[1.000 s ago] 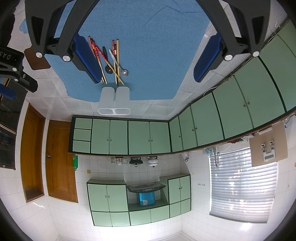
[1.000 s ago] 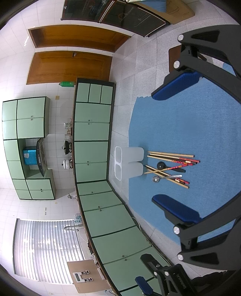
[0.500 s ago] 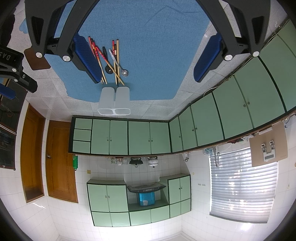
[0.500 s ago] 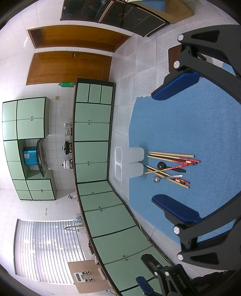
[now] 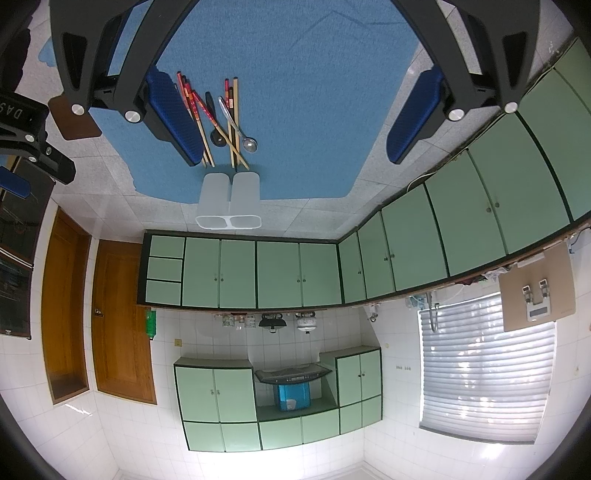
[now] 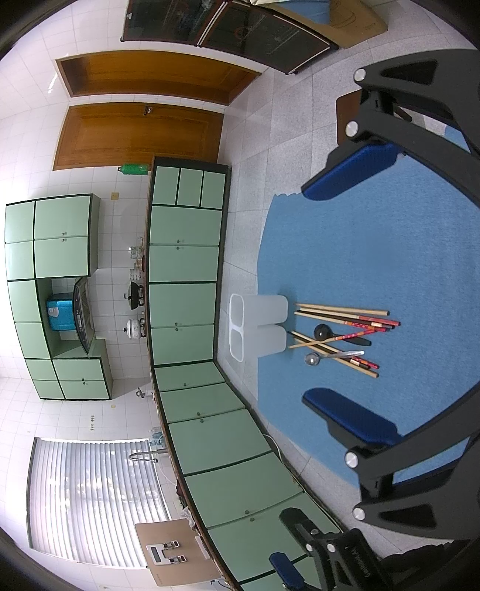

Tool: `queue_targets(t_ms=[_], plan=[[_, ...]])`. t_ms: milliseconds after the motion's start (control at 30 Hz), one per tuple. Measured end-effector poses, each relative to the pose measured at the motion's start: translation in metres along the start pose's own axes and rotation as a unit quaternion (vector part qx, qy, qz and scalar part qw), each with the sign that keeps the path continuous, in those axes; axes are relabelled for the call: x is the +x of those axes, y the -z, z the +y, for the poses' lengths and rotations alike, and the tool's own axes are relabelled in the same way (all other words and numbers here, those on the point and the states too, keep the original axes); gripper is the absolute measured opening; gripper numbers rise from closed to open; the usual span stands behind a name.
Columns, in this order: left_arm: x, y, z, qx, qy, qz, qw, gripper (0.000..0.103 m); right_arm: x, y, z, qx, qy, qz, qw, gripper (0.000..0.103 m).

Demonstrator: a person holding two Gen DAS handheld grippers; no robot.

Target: Organize utensils

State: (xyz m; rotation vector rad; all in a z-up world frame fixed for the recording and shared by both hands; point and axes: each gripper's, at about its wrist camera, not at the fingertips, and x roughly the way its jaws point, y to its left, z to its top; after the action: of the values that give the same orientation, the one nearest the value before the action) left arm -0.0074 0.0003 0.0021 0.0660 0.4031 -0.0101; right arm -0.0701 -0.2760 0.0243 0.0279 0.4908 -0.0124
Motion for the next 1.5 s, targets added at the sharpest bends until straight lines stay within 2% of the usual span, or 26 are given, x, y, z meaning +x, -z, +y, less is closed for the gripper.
queue_targets(t_ms=[800, 1000, 1233, 1367, 1500], plan=[[0.011, -0.003, -0.001, 0.003, 0.002, 0.006, 1.0, 0.097, -0.002, -0.005, -0.002, 0.0, 0.001, -0.001, 1.0, 0.098], [0.019, 0.0, -0.001, 0.004, 0.0, 0.012, 0.9999, 0.097, 0.004, -0.009, -0.014, 0.0, 0.006, 0.003, 1.0, 0.098], [0.057, 0.017, 0.006, 0.012, -0.011, 0.057, 0.9982, 0.097, 0.043, 0.011, -0.021, 0.006, 0.013, 0.045, 0.999, 0.098], [0.089, 0.029, 0.009, 0.016, -0.01, 0.091, 0.9957, 0.097, 0.078, 0.021, -0.025, -0.006, 0.021, 0.072, 0.997, 0.098], [0.122, 0.044, 0.016, 0.003, -0.014, 0.124, 0.9922, 0.097, 0.114, 0.027, -0.025, -0.012, 0.012, 0.099, 0.995, 0.095]])
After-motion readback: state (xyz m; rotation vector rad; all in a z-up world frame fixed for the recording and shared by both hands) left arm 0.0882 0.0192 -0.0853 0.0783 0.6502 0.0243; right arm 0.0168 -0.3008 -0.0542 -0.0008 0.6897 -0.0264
